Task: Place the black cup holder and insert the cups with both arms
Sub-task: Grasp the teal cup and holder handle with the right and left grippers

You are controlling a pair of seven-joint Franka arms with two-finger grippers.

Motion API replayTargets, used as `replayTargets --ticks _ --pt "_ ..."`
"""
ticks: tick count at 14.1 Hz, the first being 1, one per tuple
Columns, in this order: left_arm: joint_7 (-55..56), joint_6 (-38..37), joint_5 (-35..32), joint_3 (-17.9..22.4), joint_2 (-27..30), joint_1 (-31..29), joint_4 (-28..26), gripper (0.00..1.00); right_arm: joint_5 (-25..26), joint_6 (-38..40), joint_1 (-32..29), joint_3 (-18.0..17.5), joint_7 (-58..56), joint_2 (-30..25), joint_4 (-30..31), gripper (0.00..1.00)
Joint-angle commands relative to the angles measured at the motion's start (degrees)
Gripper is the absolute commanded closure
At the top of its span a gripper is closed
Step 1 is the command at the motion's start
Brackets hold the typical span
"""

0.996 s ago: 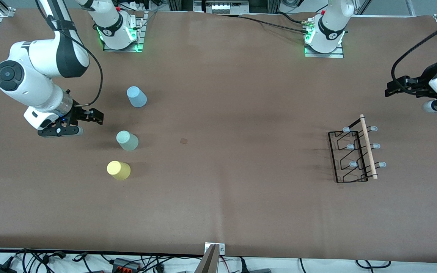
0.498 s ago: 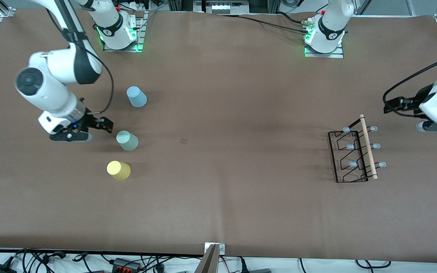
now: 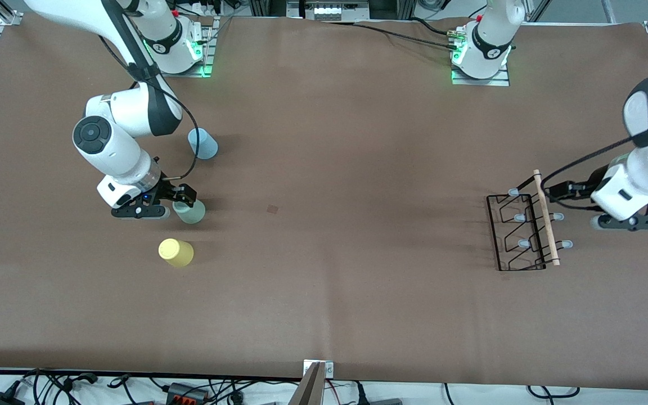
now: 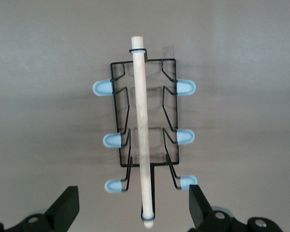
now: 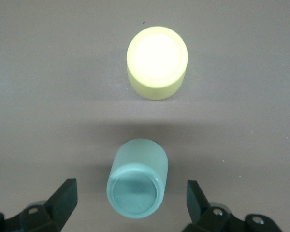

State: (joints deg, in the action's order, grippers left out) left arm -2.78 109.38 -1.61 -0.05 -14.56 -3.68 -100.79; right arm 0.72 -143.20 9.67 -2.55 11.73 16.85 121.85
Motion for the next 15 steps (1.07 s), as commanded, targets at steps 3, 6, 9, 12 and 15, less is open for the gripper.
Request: replayTargets --ticks 3,6,9,12,15 --pt "1.6 15.1 -1.2 -0.2 1.5 0.1 -11.6 0.01 -0.6 -1.1 0.8 0.2 0.5 2.8 -0.5 0.0" --pt "1.9 20.1 -1.2 -0.3 -0.4 0.1 -12.6 0.16 -0.5 -1.2 1.0 0.2 0.5 3.7 -0.4 0.0" --pt "1.1 23.6 -1.2 -0.3 -1.8 0.2 -13.2 0.37 -0.6 -1.9 1.0 0.3 0.5 4.2 -0.4 0.0" --pt "1.0 23.3 -1.1 -0.3 -2.4 0.1 -13.0 0.62 -0.6 -4.1 1.0 0.3 0.5 5.8 -0.3 0.0" --pt "1.1 23.2 -1.1 -0.3 -2.2 0.1 -12.8 0.82 -0.6 -4.6 1.1 0.3 0.5 6.3 -0.3 0.0"
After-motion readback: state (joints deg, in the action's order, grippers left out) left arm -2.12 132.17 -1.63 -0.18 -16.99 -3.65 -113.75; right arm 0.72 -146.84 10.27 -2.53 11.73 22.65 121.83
